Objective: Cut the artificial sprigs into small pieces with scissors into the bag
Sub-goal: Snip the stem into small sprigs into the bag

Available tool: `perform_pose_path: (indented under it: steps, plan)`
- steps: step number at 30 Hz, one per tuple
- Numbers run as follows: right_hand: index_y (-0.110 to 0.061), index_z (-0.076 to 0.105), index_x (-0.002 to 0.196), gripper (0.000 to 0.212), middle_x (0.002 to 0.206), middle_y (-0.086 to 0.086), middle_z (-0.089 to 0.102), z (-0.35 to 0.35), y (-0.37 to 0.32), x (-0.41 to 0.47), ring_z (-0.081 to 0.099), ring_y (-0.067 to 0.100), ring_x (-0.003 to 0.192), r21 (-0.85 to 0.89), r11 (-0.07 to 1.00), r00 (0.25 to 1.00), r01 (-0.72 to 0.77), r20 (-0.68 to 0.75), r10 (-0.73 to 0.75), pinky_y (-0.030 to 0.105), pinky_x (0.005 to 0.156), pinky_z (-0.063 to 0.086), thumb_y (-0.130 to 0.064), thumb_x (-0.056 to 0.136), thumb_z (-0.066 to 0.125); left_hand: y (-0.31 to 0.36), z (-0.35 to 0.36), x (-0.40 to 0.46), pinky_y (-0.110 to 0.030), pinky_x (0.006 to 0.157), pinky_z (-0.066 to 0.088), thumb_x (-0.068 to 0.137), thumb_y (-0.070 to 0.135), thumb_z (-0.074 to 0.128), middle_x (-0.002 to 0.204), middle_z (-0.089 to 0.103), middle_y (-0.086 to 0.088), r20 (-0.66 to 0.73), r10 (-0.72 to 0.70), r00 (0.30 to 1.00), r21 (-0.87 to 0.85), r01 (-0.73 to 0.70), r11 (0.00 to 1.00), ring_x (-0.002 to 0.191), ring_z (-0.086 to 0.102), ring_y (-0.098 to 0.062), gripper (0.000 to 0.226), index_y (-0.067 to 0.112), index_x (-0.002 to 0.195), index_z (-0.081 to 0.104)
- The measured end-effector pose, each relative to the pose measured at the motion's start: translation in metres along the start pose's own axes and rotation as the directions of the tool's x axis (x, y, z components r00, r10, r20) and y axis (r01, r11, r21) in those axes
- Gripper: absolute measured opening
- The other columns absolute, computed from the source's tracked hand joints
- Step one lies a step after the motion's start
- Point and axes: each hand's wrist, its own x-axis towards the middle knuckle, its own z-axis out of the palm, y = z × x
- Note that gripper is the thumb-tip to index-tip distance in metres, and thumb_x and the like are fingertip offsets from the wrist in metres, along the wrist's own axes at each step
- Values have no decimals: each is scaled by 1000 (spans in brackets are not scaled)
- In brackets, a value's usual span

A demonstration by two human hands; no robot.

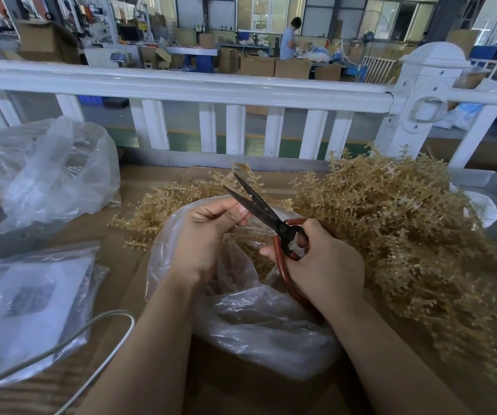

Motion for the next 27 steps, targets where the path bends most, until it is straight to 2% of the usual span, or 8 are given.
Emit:
perform_pose_path:
  steps: [6,13,17,20,24,27]
  plan:
    - [-35,41,79,54,59,-28,32,-3,-5,0,36,-3,53,3,1000,997,6,-79,-6,8,48,13,-87,73,52,-1,-1,2,-21,71,49,84,19,67,73,67,3,38,10,999,-4,-10,1000,72,56,-12,14,21,74,77]
    - [-35,41,78,53,58,-26,33,-3,-3,0,36,-1,52,10,1000,995,13,-95,-12,8,49,14,-87,74,53,-2,-1,2,-25,73,49,84,17,66,73,65,-3,32,-17,999,-60,19,998,72,55,-15,11,14,76,74]
    - [-32,39,76,55,56,-25,27,-3,-3,1,35,3,48,19,999,994,28,-106,-26,10,48,15,-85,74,55,-1,-1,2,-24,71,48,83,14,66,73,63,-4,53,-79,995,-167,87,982,71,56,-15,11,4,82,66]
    - [-30,45,75,56,56,-25,28,-2,-2,1,35,3,48,11,1000,994,29,-106,-28,10,48,15,-86,74,54,0,-2,2,-23,68,51,86,17,69,77,67,-2,36,-148,988,-311,152,938,71,60,-12,12,7,90,65]
    - [-30,50,78,60,58,-26,32,-1,0,1,34,-2,50,15,999,994,38,-100,-36,8,49,15,-90,76,46,-1,-5,4,-23,69,56,79,18,73,75,68,-2,3,-176,984,-345,167,924,68,64,-9,20,6,93,68]
    - [-26,59,82,76,60,-23,44,0,1,2,40,0,51,36,999,997,41,-72,-39,8,49,20,-96,76,32,0,-6,4,-22,69,56,66,23,79,72,70,-2,1,-192,981,-345,181,921,66,65,-9,29,6,89,72]
